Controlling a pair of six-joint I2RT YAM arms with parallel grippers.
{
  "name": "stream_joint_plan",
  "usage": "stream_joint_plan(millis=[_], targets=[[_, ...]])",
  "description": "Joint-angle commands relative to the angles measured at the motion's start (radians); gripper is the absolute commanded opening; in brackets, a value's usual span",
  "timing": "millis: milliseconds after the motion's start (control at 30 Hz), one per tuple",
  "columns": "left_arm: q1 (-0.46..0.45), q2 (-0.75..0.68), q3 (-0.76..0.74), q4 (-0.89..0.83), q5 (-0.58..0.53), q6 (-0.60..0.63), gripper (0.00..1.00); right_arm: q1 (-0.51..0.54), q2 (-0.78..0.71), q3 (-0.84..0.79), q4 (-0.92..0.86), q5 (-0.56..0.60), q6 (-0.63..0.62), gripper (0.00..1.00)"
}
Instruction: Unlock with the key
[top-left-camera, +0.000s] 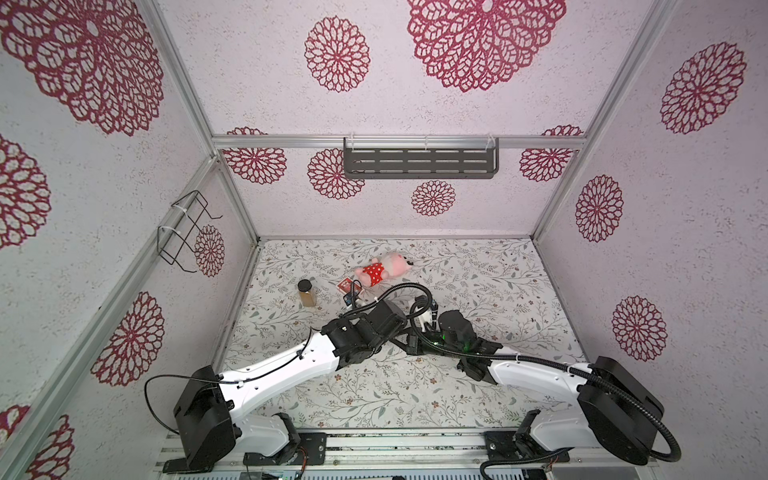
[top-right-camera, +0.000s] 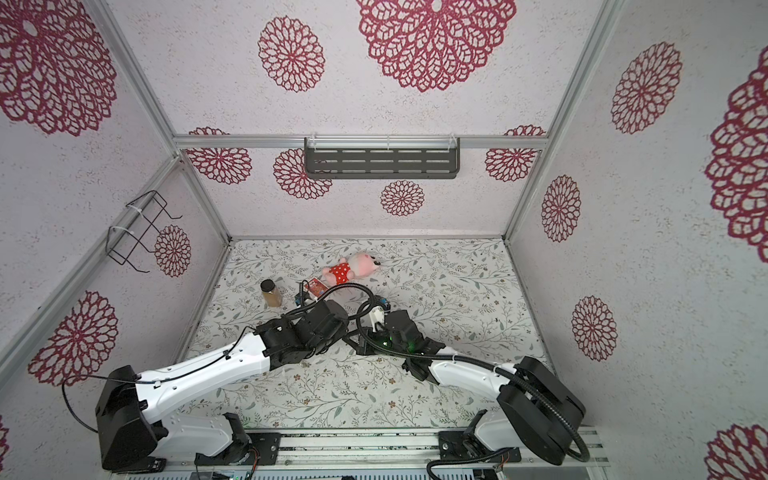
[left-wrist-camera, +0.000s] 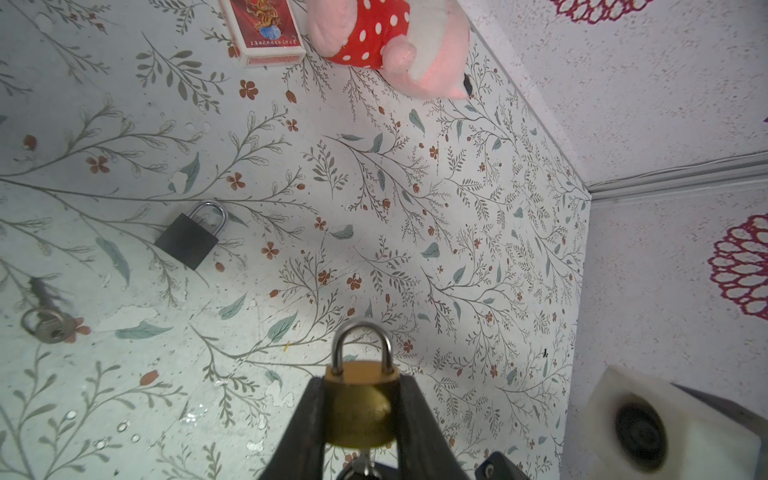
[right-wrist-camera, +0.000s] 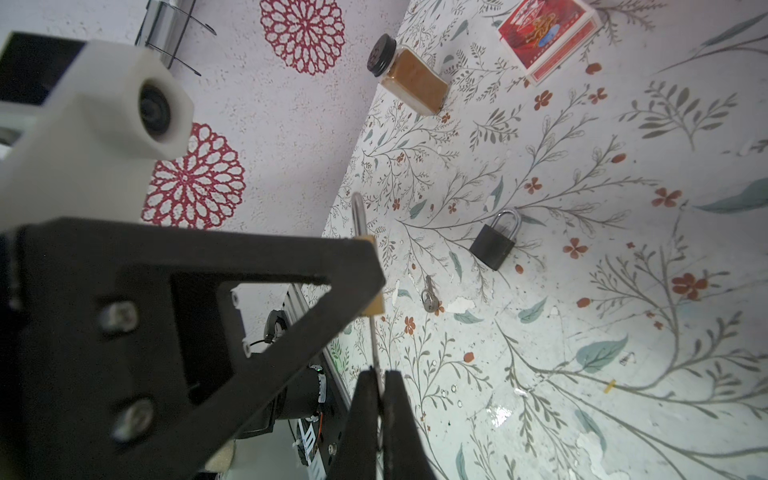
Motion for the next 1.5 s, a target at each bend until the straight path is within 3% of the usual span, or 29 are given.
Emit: stream_joint_plan(millis=[0, 367, 633, 733, 867, 1067, 1167, 1467], targets=[[-0.01, 0.012, 0.032, -0.081, -0.057, 0.018, 0.0, -0.017, -0.037, 0.041, -0.009, 0.022, 0.01, 0.0], [-0.05, -0.004, 0.04, -0.033, -0.031, 0.007, 0.0, -0.007, 0.001, 0.072, 0.039, -0.035, 0.039, 0.0], [-0.06, -0.014, 0.031, -0.126, -0.107, -0.011, 0.0, -0.035, -0.02, 0.087, 0.011, -0.052, 0.076, 0.0], [-0.066, -0.018, 0.021, -0.083, -0.069, -0.002, 0.0, -0.021, -0.016, 0.12, -0.075, -0.005, 0.026, 0.0], [-0.082, -0.02, 0.023, -0.024, -0.035, 0.012, 0.0, -0.02, 0.001, 0.114, 0.013, -0.042, 0.051, 0.0], [-0.084, -0.029, 0.036, -0.023, -0.045, 0.023, 0.0, -0.022, -0.002, 0.14, -0.084, 0.003, 0.009, 0.0], [-0.085, -0.034, 0.026, 0.034, -0.027, 0.055, 0.0, -0.024, 0.0, 0.138, -0.03, -0.029, 0.035, 0.0], [-0.087, -0.014, 0.072, -0.01, 0.033, 0.118, 0.0, -0.032, 0.009, 0.165, -0.091, -0.044, 0.017, 0.0]])
